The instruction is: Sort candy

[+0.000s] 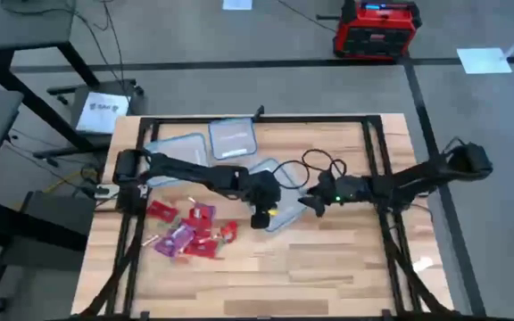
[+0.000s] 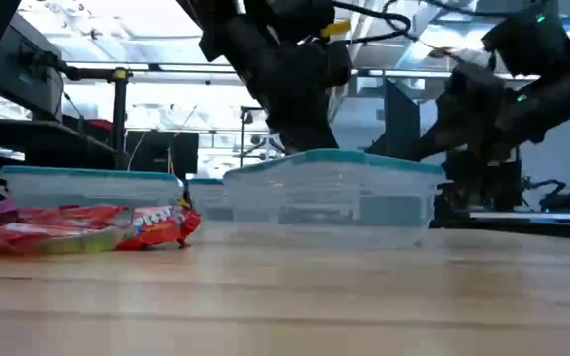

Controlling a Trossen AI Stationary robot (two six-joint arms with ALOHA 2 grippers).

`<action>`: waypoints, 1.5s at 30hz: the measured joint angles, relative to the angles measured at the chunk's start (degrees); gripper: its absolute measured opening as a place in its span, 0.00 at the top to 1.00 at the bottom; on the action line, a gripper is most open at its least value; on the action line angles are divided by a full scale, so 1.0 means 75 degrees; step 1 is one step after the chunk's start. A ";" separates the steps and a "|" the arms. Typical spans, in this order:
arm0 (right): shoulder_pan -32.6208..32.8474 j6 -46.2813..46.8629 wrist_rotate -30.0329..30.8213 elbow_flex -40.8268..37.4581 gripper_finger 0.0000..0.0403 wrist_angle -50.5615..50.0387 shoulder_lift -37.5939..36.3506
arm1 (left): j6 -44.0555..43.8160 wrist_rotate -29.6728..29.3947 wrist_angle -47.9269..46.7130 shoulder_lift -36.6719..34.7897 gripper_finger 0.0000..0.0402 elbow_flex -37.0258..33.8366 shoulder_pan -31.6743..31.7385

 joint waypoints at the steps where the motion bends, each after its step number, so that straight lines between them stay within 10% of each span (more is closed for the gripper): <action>1: 0.0133 -0.0002 -0.0091 -0.0001 0.40 -0.0212 -0.0299 | 0.0054 -0.0023 -0.0038 -0.0057 1.00 0.0093 0.0005; 7: 0.1304 0.0702 -0.0142 -0.0003 0.40 -0.0411 -0.1385 | 0.0352 -0.0040 0.0304 -0.0227 1.00 0.0219 0.0094; 14: 0.2083 0.1454 0.0715 -0.0011 0.40 -0.0098 -0.0299 | 0.0296 -0.0013 0.1356 0.0131 1.00 -0.0336 0.0306; 31: -0.0035 0.0549 -0.0018 -0.0232 0.40 0.3092 0.2992 | 0.0124 0.0531 0.2148 0.0702 1.00 -0.0504 0.1486; 45: -0.1324 -0.0051 -0.2337 -0.0584 0.40 0.6941 0.5120 | -0.0283 0.0842 0.2945 0.1036 1.00 -0.0517 0.1124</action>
